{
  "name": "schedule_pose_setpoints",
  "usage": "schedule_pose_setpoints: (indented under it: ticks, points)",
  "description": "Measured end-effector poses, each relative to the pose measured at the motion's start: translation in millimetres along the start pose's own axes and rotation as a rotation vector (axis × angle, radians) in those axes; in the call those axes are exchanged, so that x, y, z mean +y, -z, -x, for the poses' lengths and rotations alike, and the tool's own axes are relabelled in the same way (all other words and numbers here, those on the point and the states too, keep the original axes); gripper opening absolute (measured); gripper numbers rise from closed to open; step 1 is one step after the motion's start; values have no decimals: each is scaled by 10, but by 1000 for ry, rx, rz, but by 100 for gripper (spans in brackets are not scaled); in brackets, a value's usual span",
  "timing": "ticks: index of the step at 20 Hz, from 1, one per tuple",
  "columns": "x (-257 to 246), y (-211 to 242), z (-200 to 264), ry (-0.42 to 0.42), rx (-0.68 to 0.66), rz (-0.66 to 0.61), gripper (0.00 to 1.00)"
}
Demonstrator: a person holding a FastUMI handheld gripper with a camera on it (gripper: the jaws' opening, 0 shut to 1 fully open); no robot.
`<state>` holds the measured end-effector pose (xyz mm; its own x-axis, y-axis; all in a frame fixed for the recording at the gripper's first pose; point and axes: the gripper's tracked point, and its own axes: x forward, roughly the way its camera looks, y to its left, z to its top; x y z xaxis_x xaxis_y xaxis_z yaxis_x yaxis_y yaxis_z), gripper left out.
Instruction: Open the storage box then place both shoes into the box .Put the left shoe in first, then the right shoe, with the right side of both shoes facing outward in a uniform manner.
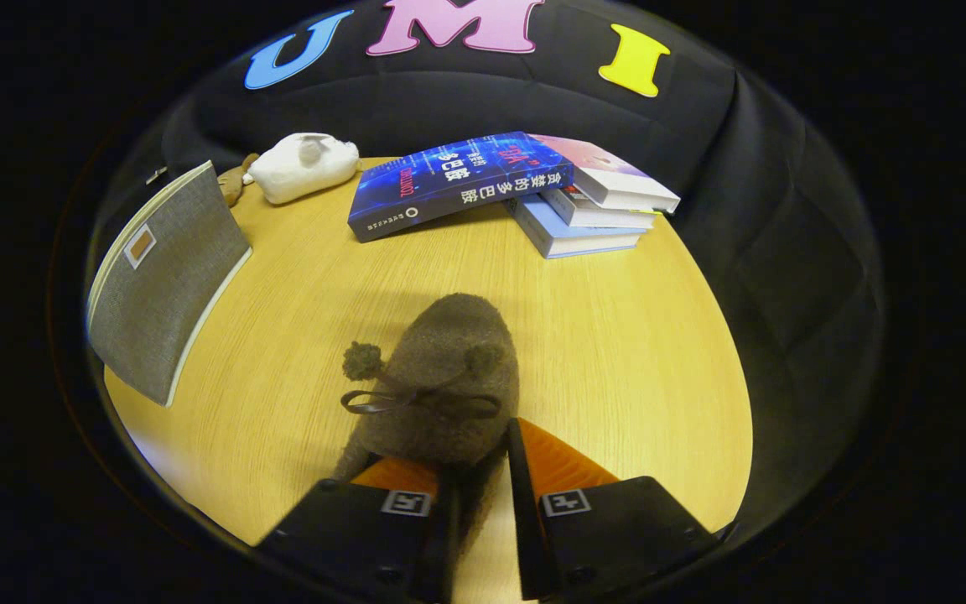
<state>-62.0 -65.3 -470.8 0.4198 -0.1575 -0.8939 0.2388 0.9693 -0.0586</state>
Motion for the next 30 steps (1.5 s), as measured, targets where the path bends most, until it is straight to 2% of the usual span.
schedule_pose_setpoints:
  ticks: [3, 8, 14, 17, 22, 26, 30]
  points:
    - [5, -26, 61, 21, -11, -52, 9]
    - [77, -204, 383, -10, -49, -136, 9]
    - [378, -841, 916, -30, -125, -205, 9]
    - [780, -1197, 1153, -78, -150, -232, 9]
    - [1613, -1723, 1445, -145, -209, -194, 9]
    - [2305, -1975, 1585, -209, -225, -199, 9]
    - [2864, -2108, 1615, -233, -225, -193, 9]
